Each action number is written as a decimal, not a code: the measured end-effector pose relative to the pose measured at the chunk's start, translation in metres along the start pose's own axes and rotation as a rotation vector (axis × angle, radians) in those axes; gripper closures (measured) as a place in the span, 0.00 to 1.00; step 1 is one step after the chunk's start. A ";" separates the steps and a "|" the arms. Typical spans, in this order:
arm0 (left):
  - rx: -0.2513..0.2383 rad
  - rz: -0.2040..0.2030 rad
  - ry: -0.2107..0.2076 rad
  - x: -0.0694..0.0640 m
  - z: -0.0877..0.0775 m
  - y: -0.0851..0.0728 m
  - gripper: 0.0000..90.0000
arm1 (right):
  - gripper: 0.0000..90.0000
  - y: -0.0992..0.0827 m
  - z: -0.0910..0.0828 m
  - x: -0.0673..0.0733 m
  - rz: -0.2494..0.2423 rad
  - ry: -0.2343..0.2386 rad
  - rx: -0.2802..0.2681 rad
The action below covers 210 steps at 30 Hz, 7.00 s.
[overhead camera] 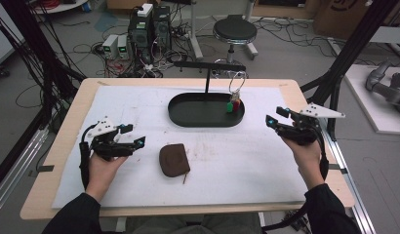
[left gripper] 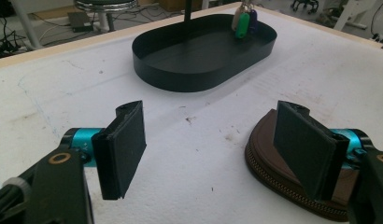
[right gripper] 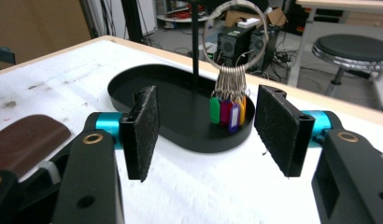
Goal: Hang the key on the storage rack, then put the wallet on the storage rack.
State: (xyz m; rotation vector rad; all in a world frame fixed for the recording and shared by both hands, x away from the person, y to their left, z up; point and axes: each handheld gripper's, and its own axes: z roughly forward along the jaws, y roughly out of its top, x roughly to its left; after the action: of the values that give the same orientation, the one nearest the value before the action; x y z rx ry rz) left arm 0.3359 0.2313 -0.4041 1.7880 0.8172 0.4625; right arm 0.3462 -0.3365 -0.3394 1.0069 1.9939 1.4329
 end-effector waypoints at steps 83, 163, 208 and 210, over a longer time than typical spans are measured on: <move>0.115 -0.097 -0.300 -0.034 0.056 -0.002 0.95 | 0.40 -0.066 -0.003 0.009 -0.003 -0.049 0.058; -0.079 0.106 -0.678 -0.088 0.067 0.020 0.70 | 0.77 -0.010 0.062 0.111 -0.148 0.713 -0.054; -0.089 0.115 -0.698 -0.089 0.056 0.035 0.74 | 0.66 -0.004 0.060 0.113 -0.177 0.686 0.100; -0.089 0.113 -0.701 -0.089 0.056 0.035 0.74 | 0.71 -0.005 0.060 0.113 -0.193 0.694 0.092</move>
State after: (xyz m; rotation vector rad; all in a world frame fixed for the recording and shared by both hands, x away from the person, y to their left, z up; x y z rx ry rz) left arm 0.3216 0.1228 -0.3848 1.7456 0.2016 -0.0713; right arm 0.3198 -0.2133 -0.3605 0.3382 2.5635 1.7438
